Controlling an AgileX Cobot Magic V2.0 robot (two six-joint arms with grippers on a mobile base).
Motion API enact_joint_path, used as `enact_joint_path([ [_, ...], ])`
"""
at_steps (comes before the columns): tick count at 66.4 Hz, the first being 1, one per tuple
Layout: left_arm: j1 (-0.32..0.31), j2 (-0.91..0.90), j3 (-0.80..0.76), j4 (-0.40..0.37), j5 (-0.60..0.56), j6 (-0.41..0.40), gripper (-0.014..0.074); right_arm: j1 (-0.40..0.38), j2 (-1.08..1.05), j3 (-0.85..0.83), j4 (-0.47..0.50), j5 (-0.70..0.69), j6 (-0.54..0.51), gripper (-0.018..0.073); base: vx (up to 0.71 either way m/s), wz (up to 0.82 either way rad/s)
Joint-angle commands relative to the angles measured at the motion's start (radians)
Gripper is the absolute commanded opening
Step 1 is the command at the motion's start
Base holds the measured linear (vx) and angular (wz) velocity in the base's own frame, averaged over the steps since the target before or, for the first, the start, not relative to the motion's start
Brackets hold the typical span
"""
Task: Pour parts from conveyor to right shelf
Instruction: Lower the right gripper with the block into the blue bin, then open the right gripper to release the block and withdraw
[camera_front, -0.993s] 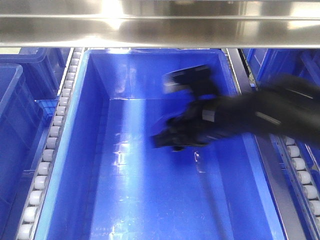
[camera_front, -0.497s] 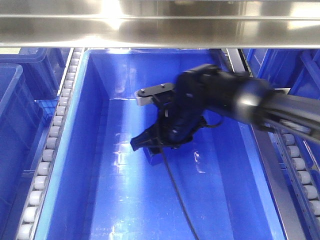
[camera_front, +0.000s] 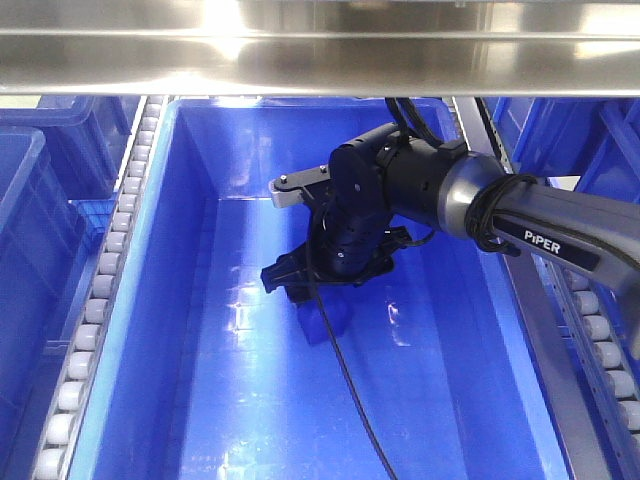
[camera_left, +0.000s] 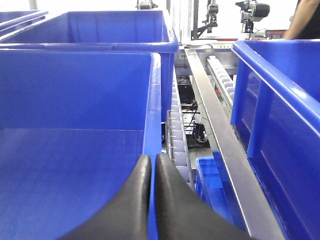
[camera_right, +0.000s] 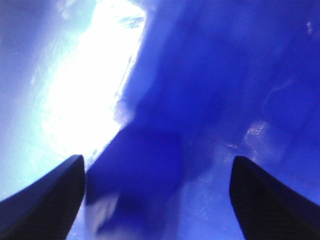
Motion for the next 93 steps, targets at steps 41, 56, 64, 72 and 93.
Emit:
enact_joint_path([
  [41, -0.005, -0.013, -0.019, -0.006, -0.073, -0.008, -0.0006, 0.0, -0.566, 0.488, -0.026, -0.57, -0.013, 0.0582, 0.0, 0.0],
  [56, -0.005, -0.013, -0.019, -0.006, -0.073, -0.008, -0.0006, 0.0, -0.764, 0.711, -0.026, -0.77, -0.044, 0.0582, 0.0, 0.0],
  [64, -0.005, -0.013, -0.019, -0.006, -0.073, -0.008, -0.0006, 0.0, -0.87, 0.799, -0.026, -0.823, -0.044, 0.0582, 0.0, 0.0],
  [72, -0.005, -0.013, -0.019, -0.006, -0.073, -0.008, -0.0006, -0.016, -0.948, 0.843, -0.051, -0.826, -0.049, 0.0582, 0.0, 0.0],
  [93, -0.005, -0.013, -0.019, -0.006, -0.073, -0.008, -0.0006, -0.267, -1.069, 0.848, -0.049, -0.743, -0.039, 0.0582, 0.0, 0.0],
])
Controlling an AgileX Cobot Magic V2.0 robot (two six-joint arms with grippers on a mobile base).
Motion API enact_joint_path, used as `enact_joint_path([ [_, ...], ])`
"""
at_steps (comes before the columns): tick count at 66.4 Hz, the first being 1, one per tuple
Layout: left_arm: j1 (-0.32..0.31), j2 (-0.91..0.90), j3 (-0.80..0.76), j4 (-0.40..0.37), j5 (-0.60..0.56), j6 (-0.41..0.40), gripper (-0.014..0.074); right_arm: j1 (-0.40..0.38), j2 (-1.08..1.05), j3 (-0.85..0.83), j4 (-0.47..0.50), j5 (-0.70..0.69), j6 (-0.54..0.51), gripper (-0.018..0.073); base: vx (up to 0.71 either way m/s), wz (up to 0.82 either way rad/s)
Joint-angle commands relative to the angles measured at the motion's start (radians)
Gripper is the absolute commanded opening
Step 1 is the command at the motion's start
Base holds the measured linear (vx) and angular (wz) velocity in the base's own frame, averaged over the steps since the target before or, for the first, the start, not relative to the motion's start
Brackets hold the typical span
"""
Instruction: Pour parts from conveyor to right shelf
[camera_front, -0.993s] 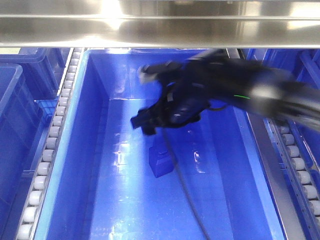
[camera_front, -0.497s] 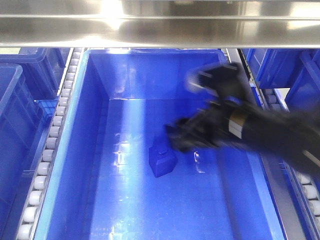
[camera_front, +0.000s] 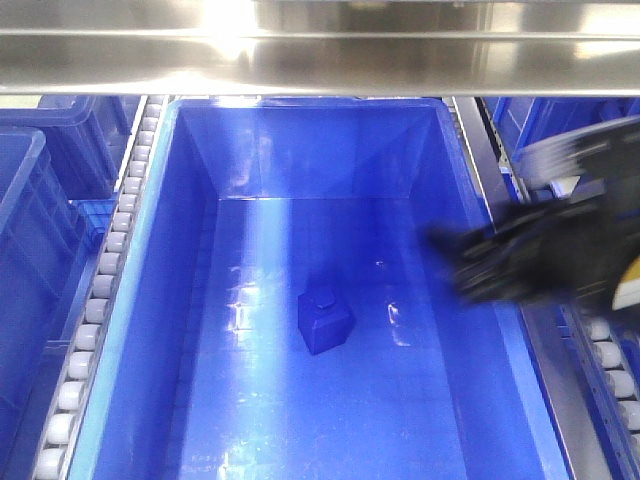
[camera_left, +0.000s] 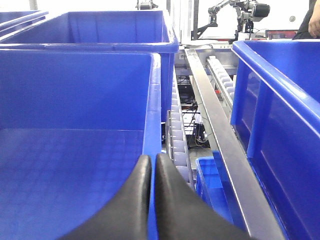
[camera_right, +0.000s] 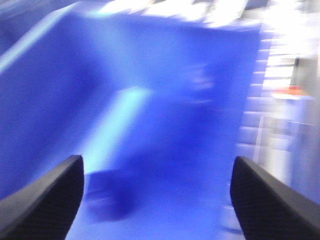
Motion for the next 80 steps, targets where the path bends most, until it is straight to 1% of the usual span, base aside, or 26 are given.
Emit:
enact_joint_path([
  [1, -0.005, -0.013, -0.019, -0.006, -0.073, -0.008, -0.0006, -0.076, -0.036, -0.024, -0.01, -0.038, -0.005, 0.0582, 0.0, 0.0],
  [6, -0.005, -0.013, -0.019, -0.006, -0.073, -0.008, -0.0006, -0.138, -0.048, -0.024, -0.014, -0.015, -0.006, 0.0582, 0.0, 0.0],
  [12, -0.005, -0.013, -0.019, -0.006, -0.073, -0.008, -0.0006, -0.201, -0.075, 0.005, -0.014, -0.026, -0.006, 0.0582, 0.0, 0.0],
  [24, -0.005, -0.013, -0.019, -0.006, -0.073, -0.008, -0.0006, -0.269, -0.212, 0.134, -0.014, -0.1, -0.005, 0.0582, 0.0, 0.0],
  [36, -0.005, -0.013, -0.019, -0.006, -0.073, -0.008, -0.0006, -0.267, -0.369, 0.227, -0.051, -0.093, -0.007, 0.0582, 0.0, 0.0],
  [44, -0.005, -0.013, -0.019, -0.006, -0.073, -0.008, -0.0006, -0.267, -0.498, 0.259, -0.09, -0.047, -0.005, 0.0582, 0.0, 0.0],
  [55, -0.005, -0.013, -0.019, -0.006, -0.073, -0.008, -0.0006, -0.267, -0.673, 0.282, -0.116, 0.072, -0.005, 0.0582, 0.0, 0.0],
  [66, -0.005, -0.013, -0.019, -0.006, -0.073, -0.008, -0.0006, -0.267, -0.818, 0.282, -0.118, 0.227, 0.005, 0.0582, 0.0, 0.0],
  [71, -0.005, -0.013, -0.019, -0.006, -0.073, -0.008, -0.0006, -0.267, -0.874, 0.282, -0.119, 0.273, 0.005, 0.0582, 0.0, 0.0],
  [76, -0.005, -0.013, -0.019, -0.006, -0.073, -0.008, -0.0006, -0.267, -0.916, 0.304, -0.119, 0.277, 0.005, 0.0582, 0.0, 0.0],
  [80, -0.005, -0.013, -0.019, -0.006, -0.073, -0.008, -0.0006, -0.267, -0.932, 0.331, -0.119, 0.237, 0.005, 0.0582, 0.0, 0.0],
])
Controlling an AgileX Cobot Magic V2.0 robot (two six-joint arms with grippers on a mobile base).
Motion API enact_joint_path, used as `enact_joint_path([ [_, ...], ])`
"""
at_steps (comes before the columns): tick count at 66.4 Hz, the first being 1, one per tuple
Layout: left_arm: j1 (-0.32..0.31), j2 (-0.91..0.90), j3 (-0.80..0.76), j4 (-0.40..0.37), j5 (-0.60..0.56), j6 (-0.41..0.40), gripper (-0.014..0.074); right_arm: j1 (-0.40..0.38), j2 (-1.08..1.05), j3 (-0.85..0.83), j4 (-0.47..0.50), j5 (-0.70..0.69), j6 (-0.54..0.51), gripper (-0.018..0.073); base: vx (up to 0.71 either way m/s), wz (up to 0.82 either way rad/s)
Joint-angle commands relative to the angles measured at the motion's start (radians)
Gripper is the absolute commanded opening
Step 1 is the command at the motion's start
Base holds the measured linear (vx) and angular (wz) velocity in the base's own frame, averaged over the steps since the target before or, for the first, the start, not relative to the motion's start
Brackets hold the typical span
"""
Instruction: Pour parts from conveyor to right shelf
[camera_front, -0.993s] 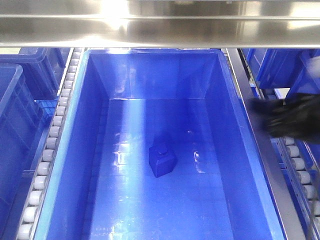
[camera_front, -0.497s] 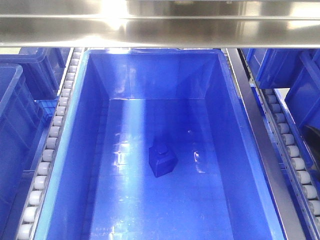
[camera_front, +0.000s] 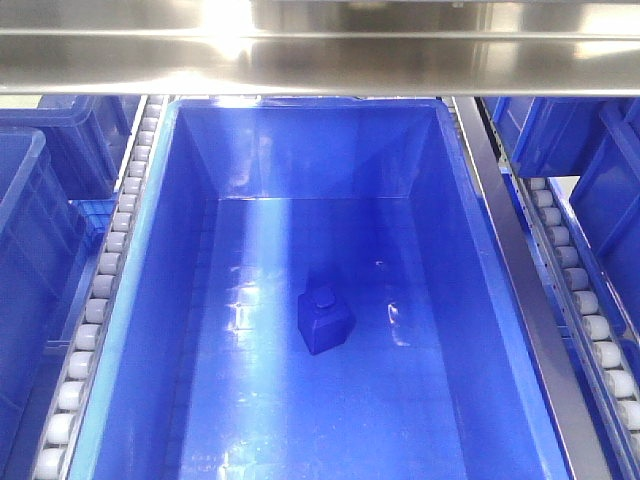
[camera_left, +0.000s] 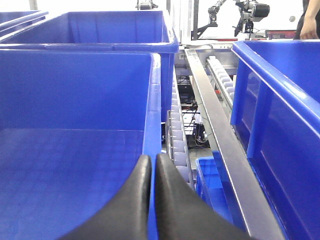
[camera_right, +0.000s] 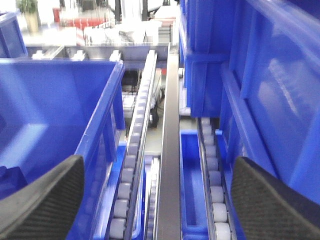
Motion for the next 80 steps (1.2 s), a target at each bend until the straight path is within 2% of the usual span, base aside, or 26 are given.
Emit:
enact_joint_path([
  [1, -0.005, -0.013, -0.019, -0.006, -0.073, -0.008, -0.0006, -0.007, -0.007, 0.013, -0.019, -0.114, -0.006, 0.0582, 0.0, 0.0],
  [13, -0.005, -0.013, -0.019, -0.006, -0.073, -0.008, -0.0006, -0.007, -0.01, 0.102, -0.017, -0.245, -0.009, 0.0582, 0.0, 0.0],
  [22, -0.005, -0.013, -0.019, -0.006, -0.073, -0.008, -0.0006, -0.007, -0.01, 0.129, -0.018, -0.239, -0.009, 0.0575, 0.0, 0.0],
  [27, -0.005, -0.013, -0.019, -0.006, -0.073, -0.008, -0.0006, -0.007, -0.01, 0.129, -0.017, -0.243, -0.009, 0.0528, 0.0, 0.0],
  [32, -0.005, -0.013, -0.019, -0.006, -0.073, -0.008, -0.0006, -0.007, -0.01, 0.129, -0.017, -0.241, -0.009, 0.0432, 0.0, 0.0],
  [45, -0.005, -0.013, -0.019, -0.006, -0.073, -0.008, -0.0006, -0.007, -0.01, 0.129, -0.017, -0.197, -0.009, -0.0008, 0.0, 0.0],
  [46, -0.005, -0.013, -0.019, -0.006, -0.073, -0.008, -0.0006, -0.007, -0.01, 0.129, -0.016, -0.196, -0.007, -0.0016, 0.0, 0.0],
  [80, -0.005, -0.013, -0.019, -0.006, -0.073, -0.008, -0.0006, -0.007, -0.01, 0.129, -0.015, -0.195, -0.008, -0.0009, 0.0, 0.0],
])
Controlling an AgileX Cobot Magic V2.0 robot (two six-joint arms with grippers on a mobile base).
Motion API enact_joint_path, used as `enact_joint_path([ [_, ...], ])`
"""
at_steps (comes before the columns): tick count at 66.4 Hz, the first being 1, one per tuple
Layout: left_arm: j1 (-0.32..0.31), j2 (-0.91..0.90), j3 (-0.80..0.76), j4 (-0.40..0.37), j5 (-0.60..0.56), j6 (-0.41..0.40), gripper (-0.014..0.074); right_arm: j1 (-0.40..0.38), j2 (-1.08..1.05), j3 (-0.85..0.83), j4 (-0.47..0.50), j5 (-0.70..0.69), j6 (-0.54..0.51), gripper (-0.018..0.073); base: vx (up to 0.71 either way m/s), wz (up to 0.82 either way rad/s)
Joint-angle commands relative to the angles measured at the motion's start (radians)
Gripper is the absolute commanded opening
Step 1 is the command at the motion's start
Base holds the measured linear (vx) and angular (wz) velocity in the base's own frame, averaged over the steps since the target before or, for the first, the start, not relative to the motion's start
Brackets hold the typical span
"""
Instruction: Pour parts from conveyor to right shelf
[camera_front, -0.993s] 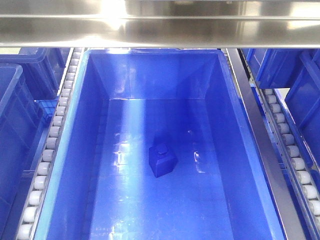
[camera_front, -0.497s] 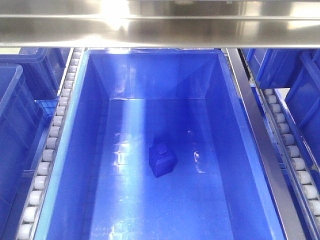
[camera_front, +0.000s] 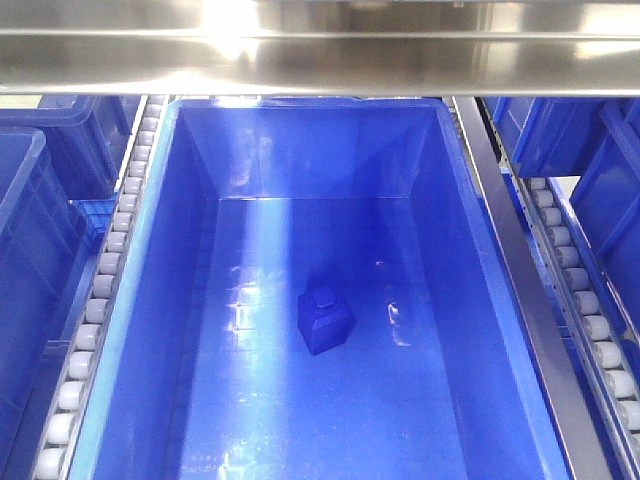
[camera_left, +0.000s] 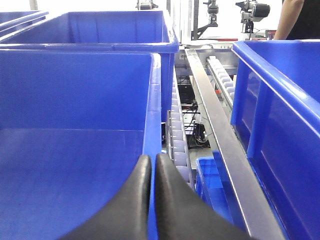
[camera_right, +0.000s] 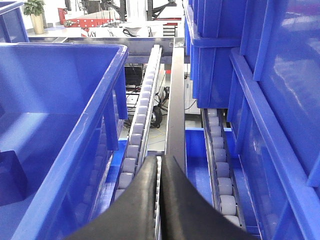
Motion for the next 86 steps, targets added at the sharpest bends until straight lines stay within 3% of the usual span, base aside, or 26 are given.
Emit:
enact_joint_path([
  [1, -0.005, -0.013, -0.019, -0.006, -0.073, -0.008, -0.0006, -0.007, 0.015, -0.026, -0.014, -0.066, -0.006, -0.0009, 0.0, 0.0],
  [15, -0.005, -0.013, -0.019, -0.006, -0.073, -0.008, -0.0006, -0.008, 0.015, -0.026, -0.01, -0.09, -0.042, -0.0009, 0.0, 0.0],
  [24, -0.005, -0.013, -0.019, -0.006, -0.073, -0.008, -0.0006, -0.008, 0.015, -0.014, 0.09, -0.125, -0.219, -0.0009, 0.0, 0.0],
  [31, -0.005, -0.013, -0.019, -0.006, -0.073, -0.008, -0.0006, -0.018, 0.015, 0.054, 0.187, -0.241, -0.314, -0.0009, 0.0, 0.0],
  [37, -0.005, -0.013, -0.019, -0.006, -0.073, -0.008, -0.0006, -0.074, 0.005, 0.119, 0.237, -0.338, -0.281, -0.0009, 0.0, 0.0],
  [46, -0.005, -0.013, -0.019, -0.006, -0.073, -0.008, -0.0006, -0.176, -0.034, 0.188, 0.209, -0.405, -0.143, -0.0009, 0.0, 0.0],
  [57, -0.005, -0.013, -0.019, -0.006, -0.073, -0.008, -0.0006, -0.183, -0.032, 0.26, 0.154, -0.433, -0.051, -0.0009, 0.0, 0.0],
  [75, -0.005, -0.013, -0.019, -0.006, -0.073, -0.008, -0.0006, -0.186, -0.032, 0.288, 0.123, -0.451, -0.067, -0.0009, 0.0, 0.0],
  [86, -0.005, -0.013, -0.019, -0.006, -0.073, -0.008, -0.0006, -0.186, -0.032, 0.288, 0.127, -0.45, -0.132, -0.0009, 0.0, 0.0],
])
